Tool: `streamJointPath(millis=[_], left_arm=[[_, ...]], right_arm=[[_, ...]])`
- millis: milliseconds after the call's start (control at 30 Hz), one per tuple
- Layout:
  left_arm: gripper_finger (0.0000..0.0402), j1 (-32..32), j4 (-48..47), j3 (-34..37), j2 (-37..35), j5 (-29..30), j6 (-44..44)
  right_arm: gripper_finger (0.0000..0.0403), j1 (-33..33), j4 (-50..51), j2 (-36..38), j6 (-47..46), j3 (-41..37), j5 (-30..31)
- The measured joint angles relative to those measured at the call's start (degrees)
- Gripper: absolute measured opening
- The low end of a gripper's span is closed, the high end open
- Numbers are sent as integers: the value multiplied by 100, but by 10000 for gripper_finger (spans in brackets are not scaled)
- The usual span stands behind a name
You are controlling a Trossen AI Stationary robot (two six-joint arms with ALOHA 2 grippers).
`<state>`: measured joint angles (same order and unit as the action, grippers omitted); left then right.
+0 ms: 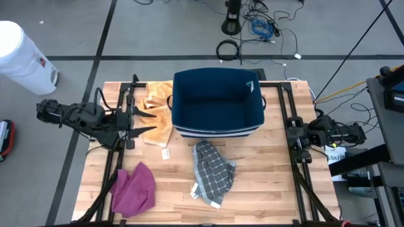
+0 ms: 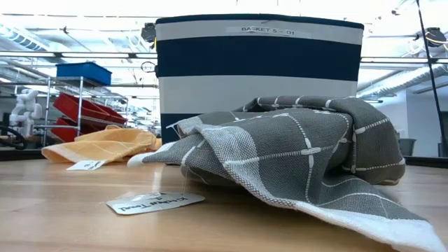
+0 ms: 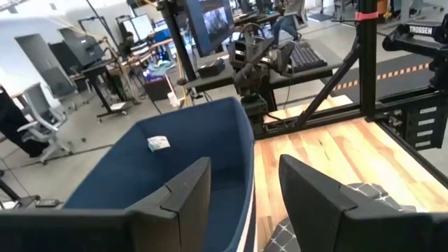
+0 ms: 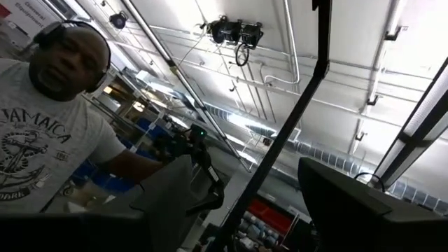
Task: Fold towel
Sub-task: Fold the gray patterned towel
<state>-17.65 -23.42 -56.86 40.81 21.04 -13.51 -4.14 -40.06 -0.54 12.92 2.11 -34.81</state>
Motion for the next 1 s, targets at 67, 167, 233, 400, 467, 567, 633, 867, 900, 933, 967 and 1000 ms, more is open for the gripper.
streamJointPath(millis=[67, 167, 233, 400, 467, 567, 633, 867, 900, 933, 967, 1000], left_arm=[[176, 0, -10, 0, 56, 0, 79], [176, -1, -47, 0, 184, 0, 145], [176, 0, -74, 0, 304, 0, 144], [176, 0, -94, 0, 689, -142, 161], [176, -1, 3, 0, 872, -391, 248], [176, -48, 116, 0, 1190, -778, 314], [176, -140, 125, 0, 1412, -865, 336], [176, -448, 126, 0, 2326, -883, 256], [176, -481, 122, 0, 2470, -881, 255], [176, -510, 117, 0, 2611, -883, 253], [176, -544, 96, 0, 2758, -882, 251], [176, -573, 60, 0, 2906, -883, 251]], right_arm=[[249, 0, 53, 0, -23, 0, 4], [249, 0, 325, 0, -45, 0, 24], [249, 0, 453, -4, -117, -2, 40], [249, 0, 318, -11, -114, -2, 561], [249, 2, 154, -24, -122, -2, 962], [249, 2, -10, -110, -172, 173, 1088], [249, 2, 108, -248, -177, 469, 1094], [249, 2, 1380, -1461, -117, 2040, 1073], [249, 2, 1652, -1709, -111, 2310, 1067], [249, 2, 1928, -1979, -89, 2578, 1064], [249, 2, 2143, -2257, -66, 2828, 1062], [249, 2, 2335, -2542, -50, 3058, 1062]])
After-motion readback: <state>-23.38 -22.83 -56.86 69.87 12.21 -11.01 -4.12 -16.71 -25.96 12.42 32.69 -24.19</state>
